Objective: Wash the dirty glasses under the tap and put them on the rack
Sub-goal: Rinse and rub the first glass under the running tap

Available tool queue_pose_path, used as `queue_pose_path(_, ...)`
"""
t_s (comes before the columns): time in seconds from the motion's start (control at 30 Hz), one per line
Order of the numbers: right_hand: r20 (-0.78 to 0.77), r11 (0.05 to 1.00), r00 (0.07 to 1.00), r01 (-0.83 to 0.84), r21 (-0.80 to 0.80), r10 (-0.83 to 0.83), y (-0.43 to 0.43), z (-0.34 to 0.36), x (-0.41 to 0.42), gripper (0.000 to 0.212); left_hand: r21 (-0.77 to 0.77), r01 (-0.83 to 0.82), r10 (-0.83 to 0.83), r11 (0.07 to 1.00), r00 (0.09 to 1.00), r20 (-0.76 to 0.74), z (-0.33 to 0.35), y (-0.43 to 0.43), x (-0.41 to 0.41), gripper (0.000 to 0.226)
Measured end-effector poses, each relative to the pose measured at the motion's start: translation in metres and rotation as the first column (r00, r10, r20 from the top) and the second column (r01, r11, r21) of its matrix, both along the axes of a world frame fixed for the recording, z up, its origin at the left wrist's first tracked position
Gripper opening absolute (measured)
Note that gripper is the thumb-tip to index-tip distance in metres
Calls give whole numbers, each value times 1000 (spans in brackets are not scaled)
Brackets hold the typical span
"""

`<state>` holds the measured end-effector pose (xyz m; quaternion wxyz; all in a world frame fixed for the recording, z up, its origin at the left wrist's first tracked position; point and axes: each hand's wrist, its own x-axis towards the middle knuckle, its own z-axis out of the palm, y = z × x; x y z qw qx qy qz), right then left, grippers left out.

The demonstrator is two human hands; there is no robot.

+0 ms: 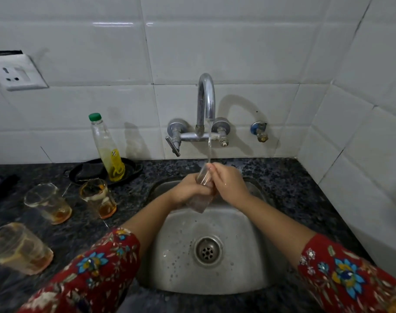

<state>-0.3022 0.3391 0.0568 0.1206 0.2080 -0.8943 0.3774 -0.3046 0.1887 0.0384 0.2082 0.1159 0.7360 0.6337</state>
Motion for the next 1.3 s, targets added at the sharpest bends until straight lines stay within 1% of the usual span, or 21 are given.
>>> queue_pose_path(0.07,63,980,993,86,179,-99,-9,4,-9,47,-229,-217,183,949,969,-164,-6,12,5,33)
queue_pose_path(0.13,47,977,993,93,190,-104,-12,7,-12,46,-309,-423,328,852,890,-316,-8,17,10,46)
queue_pose_path(0.2,-13,996,1000,29,81,-28,-10,10,-7,40,-205,-316,256,926,927,-274,-4,10,7,43)
queue_pose_path(0.27,-35,996,997,-64,-60,62,-5,9,0,35,29,-60,62,998,996,-59,5,-2,5,28)
queue_pose_path(0.33,-28,983,994,-107,-150,104,-3,6,4,36,181,14,-34,983,993,112,6,-10,2,22)
queue_pose_path(0.4,68,995,996,-50,-81,56,-7,5,-4,39,21,-65,64,998,997,36,1,-3,1,28)
queue_pose_path(0.47,129,994,991,10,112,-24,-14,10,-13,45,-263,-225,170,938,961,-216,-7,8,1,44)
queue_pose_path(0.5,123,989,991,30,147,-48,-16,11,-15,45,-323,-312,211,893,927,-311,-10,11,1,52)
queue_pose_path(0.57,102,997,995,14,77,-22,-14,9,-16,42,-209,-234,172,949,945,-280,-8,5,-4,57)
queue_pose_path(0.63,117,994,991,-61,-88,71,-5,6,-12,40,-29,-48,45,998,994,-103,-1,-9,-14,43)
queue_pose_path(0.7,104,985,990,-81,-151,98,-1,2,-8,34,15,24,-24,1000,999,-48,7,-10,-14,28)
queue_pose_path(0.77,74,999,997,25,-31,-23,-8,4,-10,36,-98,-91,77,991,987,-138,12,3,-8,30)
queue_pose_path(0.8,66,992,992,107,66,-111,-15,8,-12,41,-227,-188,132,956,962,-240,13,11,-3,38)
queue_pose_path(0.87,68,944,968,219,246,-242,-25,17,-15,50,-452,-338,144,825,901,-410,11,22,3,67)
queue_pose_path(0.9,82,928,963,223,298,-258,-28,20,-15,52,-455,-337,136,824,898,-419,7,21,4,81)
queue_pose_path(0.97,166,939,955,190,285,-244,-28,24,-15,53,-318,-251,133,914,927,-349,2,15,7,90)
queue_pose_path(1.03,345,976,916,168,137,-206,-27,24,-16,46,-170,-239,195,956,952,-237,-6,8,6,75)
queue_pose_path(1.1,492,991,861,133,20,-125,-26,23,-17,36,7,-312,311,950,948,61,-13,6,8,57)
queue_pose_path(1.17,563,997,823,68,28,-72,-26,18,-14,34,275,-390,228,879,849,477,-17,6,10,43)
queue_pose_path(1.2,591,998,804,49,40,-63,-26,16,-12,35,380,-453,143,806,773,618,-16,8,10,43)
queue_pose_path(1.3,636,999,770,47,13,-45,-25,13,-6,38,437,-648,69,624,603,795,-14,15,8,57)
